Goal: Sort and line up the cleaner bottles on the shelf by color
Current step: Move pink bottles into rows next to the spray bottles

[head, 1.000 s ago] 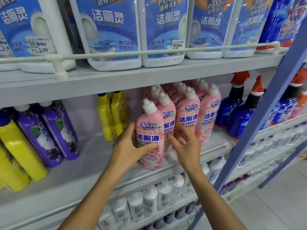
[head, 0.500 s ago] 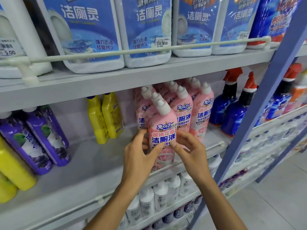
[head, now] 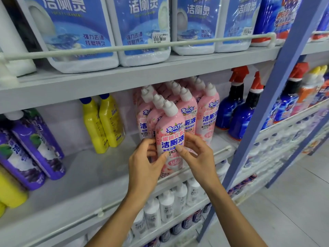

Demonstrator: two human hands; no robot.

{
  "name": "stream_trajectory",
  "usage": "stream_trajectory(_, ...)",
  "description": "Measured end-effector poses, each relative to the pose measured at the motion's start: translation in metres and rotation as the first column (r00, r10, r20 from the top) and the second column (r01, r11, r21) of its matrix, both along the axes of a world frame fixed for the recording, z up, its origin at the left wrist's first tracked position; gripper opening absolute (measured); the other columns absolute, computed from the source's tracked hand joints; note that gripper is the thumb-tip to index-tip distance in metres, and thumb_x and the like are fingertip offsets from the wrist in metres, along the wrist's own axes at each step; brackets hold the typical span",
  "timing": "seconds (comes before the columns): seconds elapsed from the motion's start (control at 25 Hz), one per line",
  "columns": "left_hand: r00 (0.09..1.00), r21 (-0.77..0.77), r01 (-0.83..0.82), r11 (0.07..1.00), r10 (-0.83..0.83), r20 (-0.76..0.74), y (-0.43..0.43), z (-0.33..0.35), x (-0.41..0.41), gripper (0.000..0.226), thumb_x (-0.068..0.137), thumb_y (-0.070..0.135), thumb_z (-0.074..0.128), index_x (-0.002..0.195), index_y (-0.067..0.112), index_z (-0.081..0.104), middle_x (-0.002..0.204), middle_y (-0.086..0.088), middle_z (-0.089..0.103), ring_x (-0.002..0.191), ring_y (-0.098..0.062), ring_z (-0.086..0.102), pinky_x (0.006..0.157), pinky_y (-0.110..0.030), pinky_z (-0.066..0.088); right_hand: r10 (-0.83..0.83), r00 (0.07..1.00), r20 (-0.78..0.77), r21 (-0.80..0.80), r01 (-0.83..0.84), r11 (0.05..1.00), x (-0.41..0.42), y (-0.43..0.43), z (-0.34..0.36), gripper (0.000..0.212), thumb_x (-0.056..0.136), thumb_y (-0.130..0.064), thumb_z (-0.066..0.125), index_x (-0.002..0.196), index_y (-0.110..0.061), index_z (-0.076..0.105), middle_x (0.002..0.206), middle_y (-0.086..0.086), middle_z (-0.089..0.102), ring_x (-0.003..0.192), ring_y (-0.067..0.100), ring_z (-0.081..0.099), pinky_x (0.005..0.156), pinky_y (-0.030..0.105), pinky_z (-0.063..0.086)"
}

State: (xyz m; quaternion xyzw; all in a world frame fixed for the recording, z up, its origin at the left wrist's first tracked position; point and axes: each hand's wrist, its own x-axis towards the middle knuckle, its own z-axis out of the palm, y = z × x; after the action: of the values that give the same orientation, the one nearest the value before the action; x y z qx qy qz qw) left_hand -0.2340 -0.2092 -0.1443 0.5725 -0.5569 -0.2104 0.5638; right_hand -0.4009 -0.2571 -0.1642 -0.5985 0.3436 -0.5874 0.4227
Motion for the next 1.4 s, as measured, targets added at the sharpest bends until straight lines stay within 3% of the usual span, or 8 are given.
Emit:
stream_trajectory(0.52, 0.999, 0.015, 0.01, 1.0, -0.009, -0.041, -0.002, -0.001, 0.0, 0.031, 0.081, 0.017, 0.087, 0.098, 0.033, 0.067, 0.088, 0.018, 0.075, 0.08, -0.005, 0.071, 0.07, -0.022, 0.06, -0.008, 0.999, -0.047, 0.018, 0.008, 1.0, -0.001, 0.0, 0.002, 0.038, 0.092, -0.015, 0.076, 0.129, -0.017, 0.065, 0.121, -0.005, 0.073, 0.117, 0.015, 0.068, 0.096, 0.04, 0.059)
stream_trajectory(0.64, 0.979, 0.035, 0.106, 0.994, -0.099, -0.176, -0.005, 0.008, 0.011, 0.026, 0.079, 0.032, 0.087, 0.1, 0.029, 0.071, 0.093, 0.011, 0.077, 0.082, -0.012, 0.074, 0.075, -0.035, 0.063, 0.014, 0.999, -0.033, 0.023, -0.013, 1.0, -0.004, 0.0, 0.002, 0.039, 0.091, -0.014, 0.076, 0.128, -0.017, 0.066, 0.119, -0.006, 0.074, 0.115, 0.013, 0.069, 0.091, 0.032, 0.059)
stream_trajectory(0.72, 0.955, -0.02, 0.011, 1.0, -0.016, -0.296, -0.016, 0.015, 0.029, 0.028, 0.081, 0.041, 0.082, 0.103, 0.025, 0.074, 0.095, 0.002, 0.078, 0.089, -0.017, 0.074, 0.083, -0.042, 0.063, 0.03, 0.999, -0.029, 0.026, -0.029, 0.999, -0.005, -0.001, 0.003, 0.038, 0.09, -0.012, 0.077, 0.126, -0.017, 0.067, 0.116, -0.008, 0.075, 0.112, 0.01, 0.069, 0.086, 0.025, 0.058)
stream_trajectory(0.84, 0.912, -0.073, -0.166, 0.983, 0.125, -0.391, -0.052, 0.03, 0.058, 0.022, 0.09, 0.023, 0.08, 0.11, 0.019, 0.071, 0.098, -0.002, 0.074, 0.088, -0.015, 0.069, 0.084, -0.04, 0.058, 0.013, 0.999, -0.051, 0.009, -0.012, 1.0, -0.008, -0.003, 0.006, 0.043, 0.087, -0.013, 0.08, 0.128, -0.017, 0.066, 0.118, -0.007, 0.074, 0.112, 0.008, 0.069, 0.083, 0.02, 0.057)
stream_trajectory(0.96, 0.939, -0.018, -0.054, 0.998, 0.045, -0.34, -0.083, 0.041, 0.06, 0.031, 0.093, 0.013, 0.077, 0.122, 0.017, 0.068, 0.105, -0.004, 0.071, 0.093, -0.015, 0.067, 0.07, -0.024, 0.057, -0.01, 0.997, -0.074, -0.025, 0.008, 1.0, -0.011, -0.005, 0.016, 0.056, 0.083, -0.019, 0.084, 0.134, -0.021, 0.062, 0.12, -0.007, 0.072, 0.113, 0.007, 0.068, 0.083, 0.021, 0.058)
stream_trajectory(1.04, 0.949, -0.008, 0.035, 0.999, -0.036, -0.314, -0.091, 0.04, 0.058, 0.028, 0.095, 0.012, 0.074, 0.119, 0.025, 0.068, 0.103, 0.001, 0.071, 0.096, -0.017, 0.067, 0.063, -0.021, 0.057, -0.015, 0.991, -0.133, -0.057, 0.008, 0.998, -0.01, -0.006, 0.022, 0.068, 0.078, -0.028, 0.088, 0.139, -0.029, 0.058, 0.122, -0.014, 0.068, 0.114, 0.005, 0.066, 0.084, 0.022, 0.059)
stream_trajectory(1.2, 0.963, -0.04, 0.083, 0.996, -0.09, -0.254, -0.096, 0.032, 0.065, 0.031, 0.094, 0.008, 0.073, 0.115, 0.031, 0.067, 0.105, -0.002, 0.071, 0.101, -0.023, 0.068, 0.076, -0.037, 0.062, -0.031, 0.938, -0.345, -0.139, -0.018, 0.99, -0.005, -0.007, 0.026, 0.073, 0.074, -0.044, 0.089, 0.134, -0.048, 0.047, 0.12, -0.033, 0.06, 0.112, -0.005, 0.061, 0.086, 0.033, 0.06)
stream_trajectory(1.4, 0.98, -0.088, -0.006, 0.996, -0.011, -0.2, -0.1, 0.033, 0.056, 0.024, 0.095, 0.011, 0.074, 0.11, 0.027, 0.067, 0.096, 0.002, 0.071, 0.088, -0.015, 0.066, 0.08, -0.042, 0.06, -0.083, 0.916, -0.394, -0.209, -0.001, 0.978, -0.006, -0.011, 0.03, 0.067, 0.072, -0.046, 0.088, 0.12, -0.06, 0.043, 0.115, -0.038, 0.06, 0.106, -0.003, 0.063, 0.081, 0.041, 0.061)
